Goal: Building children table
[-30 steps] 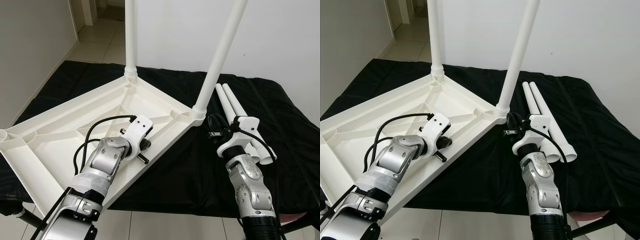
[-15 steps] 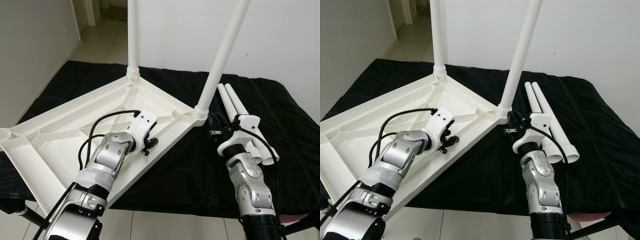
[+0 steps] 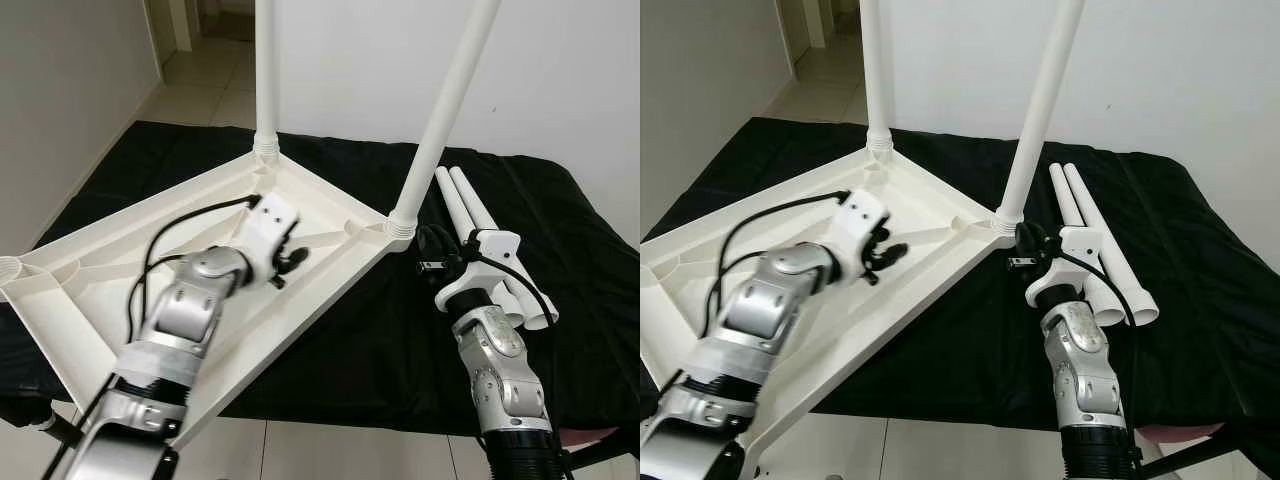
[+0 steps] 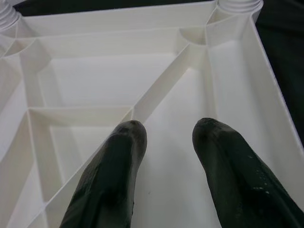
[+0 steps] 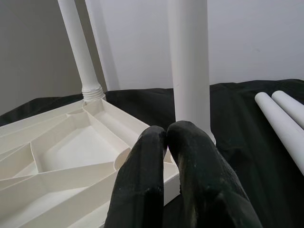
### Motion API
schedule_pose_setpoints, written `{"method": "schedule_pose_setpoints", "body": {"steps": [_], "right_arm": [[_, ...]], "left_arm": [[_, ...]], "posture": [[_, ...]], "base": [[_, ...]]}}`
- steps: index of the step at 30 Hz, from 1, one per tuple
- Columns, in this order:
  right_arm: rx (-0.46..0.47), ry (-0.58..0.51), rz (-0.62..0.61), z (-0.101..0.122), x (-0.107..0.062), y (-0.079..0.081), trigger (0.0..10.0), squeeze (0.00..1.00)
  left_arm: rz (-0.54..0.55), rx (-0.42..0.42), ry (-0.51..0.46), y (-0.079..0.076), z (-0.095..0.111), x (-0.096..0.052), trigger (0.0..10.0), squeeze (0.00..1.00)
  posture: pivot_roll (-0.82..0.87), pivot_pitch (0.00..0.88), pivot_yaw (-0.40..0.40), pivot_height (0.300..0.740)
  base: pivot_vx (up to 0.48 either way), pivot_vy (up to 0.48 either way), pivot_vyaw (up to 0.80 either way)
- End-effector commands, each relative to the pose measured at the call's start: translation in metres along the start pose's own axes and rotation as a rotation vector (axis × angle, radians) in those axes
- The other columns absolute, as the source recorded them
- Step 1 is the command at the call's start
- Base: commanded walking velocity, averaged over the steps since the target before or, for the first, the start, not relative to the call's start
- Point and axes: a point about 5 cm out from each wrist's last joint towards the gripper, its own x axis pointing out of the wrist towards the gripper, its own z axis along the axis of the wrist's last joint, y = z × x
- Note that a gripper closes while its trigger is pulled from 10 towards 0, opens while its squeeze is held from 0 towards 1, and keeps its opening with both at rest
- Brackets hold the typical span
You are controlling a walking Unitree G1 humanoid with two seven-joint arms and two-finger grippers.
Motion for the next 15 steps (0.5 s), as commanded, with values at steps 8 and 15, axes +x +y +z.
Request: {"method": "schedule_pose_setpoints", "body": {"steps": [8,15], "right_arm": [[-0.013,0.012,-0.007,-0.001,0.001,-0.005,10.0,0.0],[-0.017,0.013,0.0,-0.001,0.003,-0.005,10.0,0.0]], "left_arm": [[-0.07,0.032,0.129,0.001,-0.023,-0.024,10.0,0.0],[-0.187,0.045,0.15,-0.018,-0.029,-0.03,10.0,0.0]], "posture": [[-0.02,0.0,-0.046,0.74],[-0.02,0.0,-0.054,0.74]], "base": [[0.0,0.0,0.0],[0.0,0.0,0.0]]}}
